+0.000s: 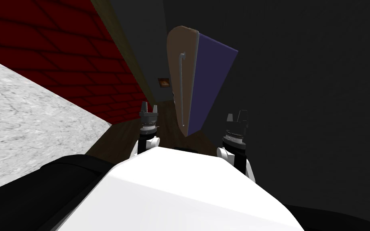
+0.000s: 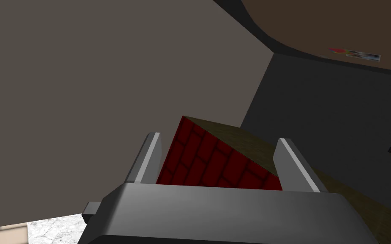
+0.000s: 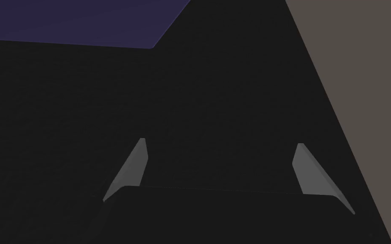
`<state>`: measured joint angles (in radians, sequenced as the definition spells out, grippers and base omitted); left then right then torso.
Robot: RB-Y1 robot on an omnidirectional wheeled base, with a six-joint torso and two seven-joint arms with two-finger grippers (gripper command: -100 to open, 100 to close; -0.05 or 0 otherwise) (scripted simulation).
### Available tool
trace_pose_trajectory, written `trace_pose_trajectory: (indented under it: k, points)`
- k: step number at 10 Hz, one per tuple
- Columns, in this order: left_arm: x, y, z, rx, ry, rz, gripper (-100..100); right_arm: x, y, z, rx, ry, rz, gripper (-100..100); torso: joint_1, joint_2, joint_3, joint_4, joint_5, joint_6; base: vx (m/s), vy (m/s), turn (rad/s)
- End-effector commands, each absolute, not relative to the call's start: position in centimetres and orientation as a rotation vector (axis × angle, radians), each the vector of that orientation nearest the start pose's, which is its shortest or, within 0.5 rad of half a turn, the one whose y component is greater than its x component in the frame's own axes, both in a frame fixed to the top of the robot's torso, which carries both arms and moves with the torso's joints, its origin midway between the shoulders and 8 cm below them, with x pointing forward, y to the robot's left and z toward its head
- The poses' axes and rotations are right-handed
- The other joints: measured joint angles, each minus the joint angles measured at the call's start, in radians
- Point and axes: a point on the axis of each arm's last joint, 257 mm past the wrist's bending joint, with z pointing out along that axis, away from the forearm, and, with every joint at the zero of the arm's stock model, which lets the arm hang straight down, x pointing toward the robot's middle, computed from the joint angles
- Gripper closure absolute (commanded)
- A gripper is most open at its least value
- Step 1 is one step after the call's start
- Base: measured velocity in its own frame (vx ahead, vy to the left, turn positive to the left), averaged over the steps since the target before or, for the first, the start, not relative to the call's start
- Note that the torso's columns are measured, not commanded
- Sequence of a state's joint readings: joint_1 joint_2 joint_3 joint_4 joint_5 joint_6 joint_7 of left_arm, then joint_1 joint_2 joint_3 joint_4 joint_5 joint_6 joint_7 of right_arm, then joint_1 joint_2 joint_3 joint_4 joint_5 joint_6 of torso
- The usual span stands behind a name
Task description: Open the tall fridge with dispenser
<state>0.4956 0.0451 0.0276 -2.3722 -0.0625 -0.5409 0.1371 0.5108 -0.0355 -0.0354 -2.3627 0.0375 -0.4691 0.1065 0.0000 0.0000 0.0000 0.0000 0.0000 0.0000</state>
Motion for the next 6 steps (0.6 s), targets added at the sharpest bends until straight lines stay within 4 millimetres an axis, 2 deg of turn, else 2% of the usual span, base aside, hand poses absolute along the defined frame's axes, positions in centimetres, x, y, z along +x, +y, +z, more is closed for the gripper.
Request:
trace_pose_trajectory:
  k: [1, 6]
  points:
    - [31.71, 26.61, 7.23, -0.518, 0.565, -1.400, 0, 33.07, -27.94, 5.20, 0.529, 0.654, 1.150, 0, 0.000, 0.041, -0.082, 0.041, 0.000, 0.000, 0.000, 0.000, 0.000]
    - [31.70, 26.61, 7.24, -0.518, 0.565, -1.400, 0, 33.07, -27.94, 5.21, 0.529, 0.654, 1.150, 0, 0.000, 0.396, -0.792, 0.396, 0.000, 0.000, 0.000, 0.000, 0.000]
